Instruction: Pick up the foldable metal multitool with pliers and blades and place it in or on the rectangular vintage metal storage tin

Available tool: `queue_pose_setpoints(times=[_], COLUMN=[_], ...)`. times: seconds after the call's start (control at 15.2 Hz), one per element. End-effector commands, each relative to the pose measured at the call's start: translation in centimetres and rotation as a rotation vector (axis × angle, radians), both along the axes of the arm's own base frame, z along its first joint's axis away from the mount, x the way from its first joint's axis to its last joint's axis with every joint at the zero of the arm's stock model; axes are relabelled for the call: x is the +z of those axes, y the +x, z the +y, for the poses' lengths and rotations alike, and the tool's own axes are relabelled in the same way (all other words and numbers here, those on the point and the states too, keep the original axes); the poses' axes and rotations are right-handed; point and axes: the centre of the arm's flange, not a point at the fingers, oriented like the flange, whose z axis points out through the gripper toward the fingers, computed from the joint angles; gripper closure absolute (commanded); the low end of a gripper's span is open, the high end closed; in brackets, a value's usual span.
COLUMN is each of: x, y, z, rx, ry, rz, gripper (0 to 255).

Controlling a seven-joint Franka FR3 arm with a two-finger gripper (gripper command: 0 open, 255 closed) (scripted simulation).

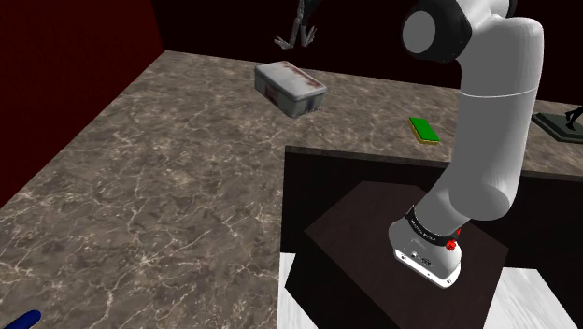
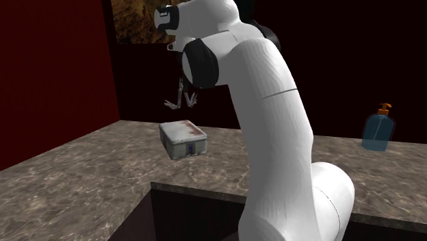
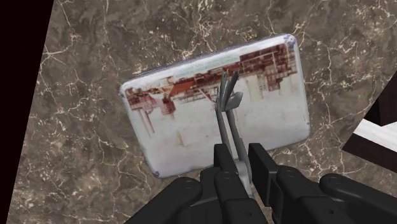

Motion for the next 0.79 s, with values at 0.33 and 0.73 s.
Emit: queue_pose_setpoints(times=[0.33,0.73], x=[-3.2,-6.4], y=[-0.2,-0.2], z=[0.7,0.7], rx=[-0.001,-0.001], ry=[0.0,0.0], rz=[0.0,0.0], gripper=[255,255])
